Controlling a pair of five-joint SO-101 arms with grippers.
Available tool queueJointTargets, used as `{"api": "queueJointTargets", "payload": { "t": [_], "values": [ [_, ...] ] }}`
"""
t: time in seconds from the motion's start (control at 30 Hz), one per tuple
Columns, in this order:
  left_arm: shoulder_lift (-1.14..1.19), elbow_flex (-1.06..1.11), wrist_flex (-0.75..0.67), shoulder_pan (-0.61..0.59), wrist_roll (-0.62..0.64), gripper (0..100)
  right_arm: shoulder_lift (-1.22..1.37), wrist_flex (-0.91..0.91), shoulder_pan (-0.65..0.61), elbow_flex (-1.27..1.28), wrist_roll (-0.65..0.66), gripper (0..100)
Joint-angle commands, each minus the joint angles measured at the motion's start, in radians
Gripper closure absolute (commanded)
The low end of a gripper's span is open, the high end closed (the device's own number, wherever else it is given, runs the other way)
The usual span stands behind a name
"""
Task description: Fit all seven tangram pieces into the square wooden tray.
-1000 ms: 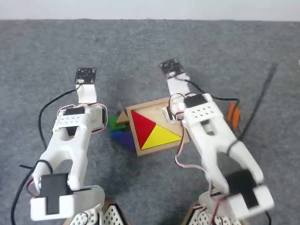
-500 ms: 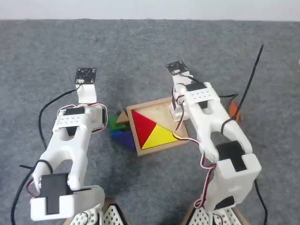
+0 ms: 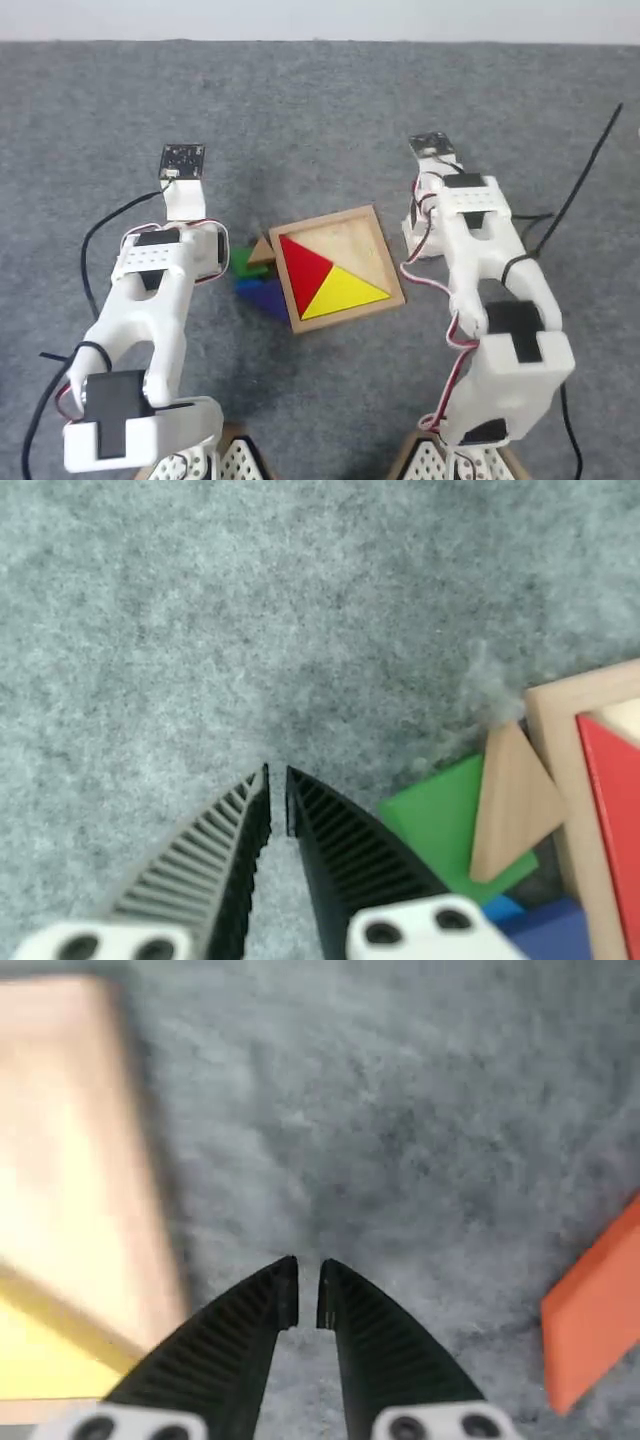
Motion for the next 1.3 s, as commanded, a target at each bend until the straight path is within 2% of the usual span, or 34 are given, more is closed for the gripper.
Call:
{"api": "queueJointTargets", "payload": {
  "t": [0.0,0.13,0.3,0.4,0.63,1.0,1.27],
  "values": [
    [-0.005,-0.007,-0.020,0.003,-0.009,97,-0.154,0.001,-0.090,0.029,-0.014,93.9],
    [-0.003,-0.007,-0.020,0.003,-0.009,97,-0.222,-0.025,-0.168,0.092,-0.014,92.9],
    [-0.003,-0.007,-0.018,0.002,-0.009,97,-0.177,-0.134,-0.182,0.163,-0.002,81.3],
    [-0.003,-0.007,-0.018,0.002,-0.009,97,-0.119,-0.140,-0.182,0.160,0.038,77.7],
    [-0.003,-0.007,-0.018,0.002,-0.009,97,-0.054,-0.131,-0.173,0.146,0.055,77.9],
    [-0.003,-0.007,-0.017,0.002,-0.009,97,-0.056,-0.117,0.022,0.150,0.061,78.0],
    [-0.003,-0.007,-0.017,0.002,-0.009,97,-0.062,-0.073,0.107,0.152,0.051,92.4]
  ]
}}
